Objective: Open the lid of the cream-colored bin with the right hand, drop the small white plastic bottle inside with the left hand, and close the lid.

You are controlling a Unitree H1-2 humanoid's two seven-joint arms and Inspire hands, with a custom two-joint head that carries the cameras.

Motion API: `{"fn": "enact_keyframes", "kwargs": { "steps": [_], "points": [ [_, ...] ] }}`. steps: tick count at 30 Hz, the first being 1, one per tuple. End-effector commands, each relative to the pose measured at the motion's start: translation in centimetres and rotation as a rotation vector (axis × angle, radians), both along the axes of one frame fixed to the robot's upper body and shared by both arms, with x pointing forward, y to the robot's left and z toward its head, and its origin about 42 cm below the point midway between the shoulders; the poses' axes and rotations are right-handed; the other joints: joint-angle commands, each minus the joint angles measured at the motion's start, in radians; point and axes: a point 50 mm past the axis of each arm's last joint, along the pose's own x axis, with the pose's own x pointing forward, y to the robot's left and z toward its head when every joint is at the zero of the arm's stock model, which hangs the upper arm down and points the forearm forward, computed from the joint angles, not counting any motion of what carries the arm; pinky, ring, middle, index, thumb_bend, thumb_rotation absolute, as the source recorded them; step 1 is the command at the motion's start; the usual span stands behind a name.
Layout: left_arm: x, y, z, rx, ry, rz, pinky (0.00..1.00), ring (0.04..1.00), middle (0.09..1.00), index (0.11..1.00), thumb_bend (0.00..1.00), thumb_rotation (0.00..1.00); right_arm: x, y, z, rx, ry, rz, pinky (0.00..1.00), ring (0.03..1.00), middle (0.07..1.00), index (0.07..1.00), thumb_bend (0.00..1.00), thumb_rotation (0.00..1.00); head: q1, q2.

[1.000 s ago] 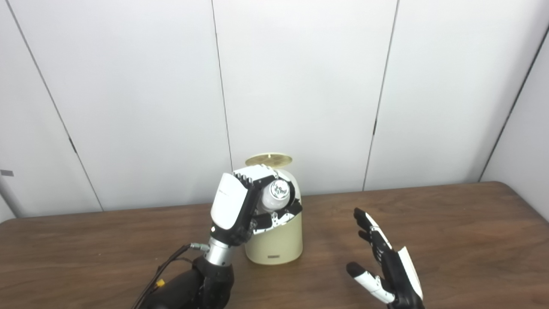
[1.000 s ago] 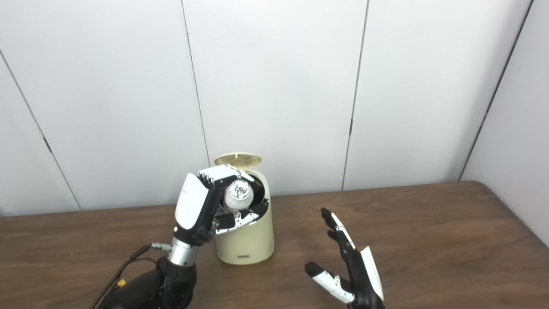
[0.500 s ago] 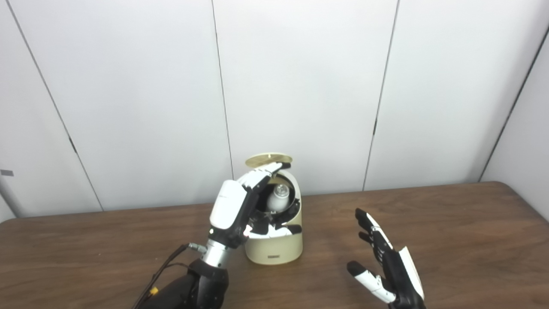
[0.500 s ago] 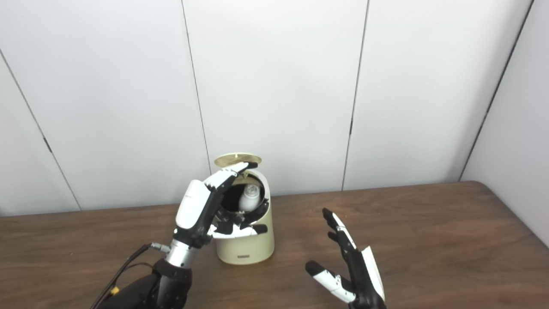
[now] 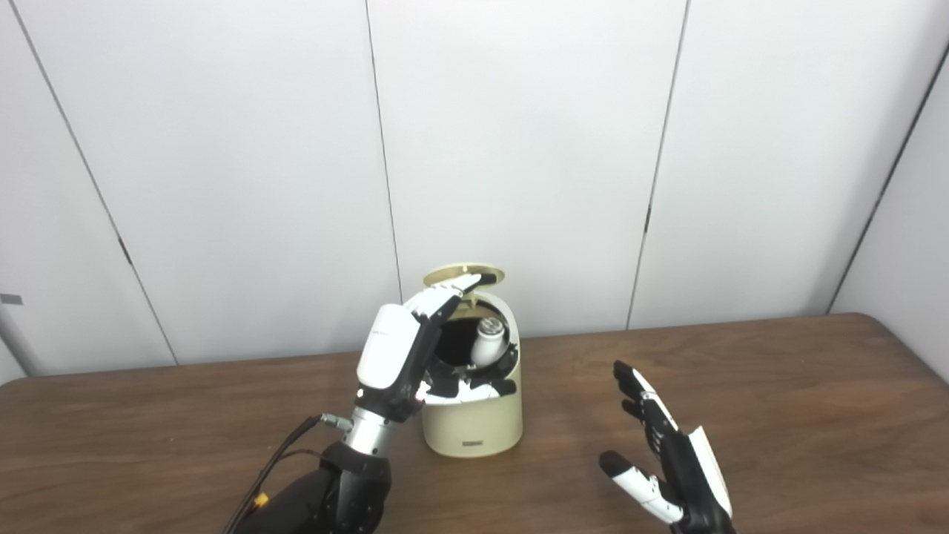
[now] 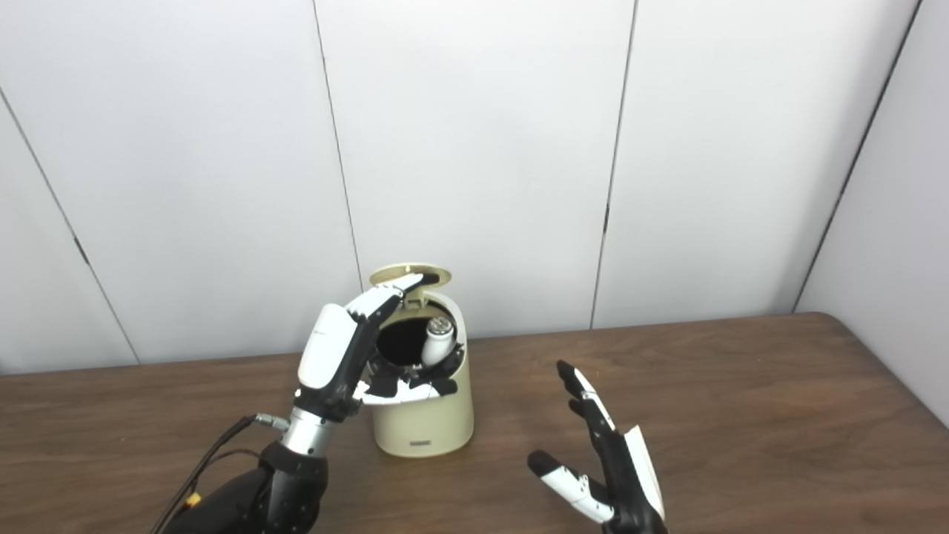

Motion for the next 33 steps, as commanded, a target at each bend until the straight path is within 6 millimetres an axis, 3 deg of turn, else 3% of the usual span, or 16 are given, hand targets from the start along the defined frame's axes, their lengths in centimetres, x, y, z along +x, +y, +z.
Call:
{"fn": "enact_keyframes", "kwargs": {
  "steps": [1,2,3,4,5,9,12,17,23,29,33],
  "points": [
    [0.1,0.5,2.3,-0.062,-0.06,-0.004,0.66,0.775,0.798,0.806,0.99,0.37,0.8,0.2,1.6,0.002,-0.084,0.016,0.9,0.932,0.924,0.918,0.96,0.82,0.004,-0.003],
    [-0.2,0.9,2.3,-0.082,-0.048,-0.009,0.65,0.768,0.794,0.802,0.96,0.42,0.9,0.1,1.5,0.004,-0.084,0.016,0.9,0.933,0.924,0.919,0.96,0.82,0.006,-0.004],
    [-0.6,1.1,2.4,-0.102,-0.031,-0.016,0.64,0.765,0.792,0.798,0.93,0.52,1.1,0.1,1.4,0.006,-0.084,0.016,0.9,0.934,0.926,0.92,0.97,0.82,0.011,-0.006],
    [-0.7,1.2,2.4,-0.114,-0.019,-0.02,0.64,0.77,0.803,0.803,0.86,0.67,1.2,0.0,1.4,0.008,-0.085,0.017,0.9,0.934,0.926,0.919,0.97,0.82,0.012,-0.007],
    [-1.3,1.6,2.4,-0.143,-0.001,-0.031,0.64,0.774,0.809,0.804,0.84,0.74,1.3,0.0,1.4,0.01,-0.085,0.019,0.9,0.935,0.927,0.919,0.97,0.82,0.019,-0.011],
    [-3.2,3.4,2.5,-0.24,0.024,-0.037,0.67,0.774,0.796,0.789,0.81,0.86,2.1,-0.5,1.6,0.004,-0.108,0.021,0.88,0.924,0.925,0.918,0.97,0.82,0.029,-0.023],
    [-4.5,5.4,2.6,-0.288,0.019,-0.011,0.68,0.776,0.79,0.786,0.8,0.88,2.8,-1.1,1.7,-0.001,-0.144,0.025,0.87,0.919,0.932,0.926,0.94,0.81,0.029,-0.03],
    [-6.3,8.8,3.1,-0.353,0.015,0.021,0.68,0.765,0.786,0.78,0.73,0.85,3.4,-2.2,2.3,-0.016,-0.189,0.014,0.85,0.917,0.934,0.928,0.97,0.84,0.044,-0.039],
    [-8.4,12.0,2.2,-0.391,0.053,0.071,0.69,0.789,0.806,0.797,0.71,0.79,2.9,-2.8,4.9,-0.046,-0.223,-0.005,0.87,0.924,0.935,0.925,0.97,0.84,0.056,-0.048],
    [-8.9,13.5,1.2,-0.405,0.075,0.137,0.69,0.787,0.808,0.801,0.66,0.77,2.9,-3.7,7.9,-0.177,-0.268,-0.04,0.72,0.841,0.875,0.878,0.95,0.89,0.067,-0.054],
    [-8.7,13.8,1.0,-0.409,0.084,0.156,0.7,0.795,0.811,0.799,0.66,0.76,3.6,-4.0,10.8,-0.279,-0.308,0.0,0.78,0.882,0.901,0.899,0.96,0.84,0.073,-0.057]
  ]
}}
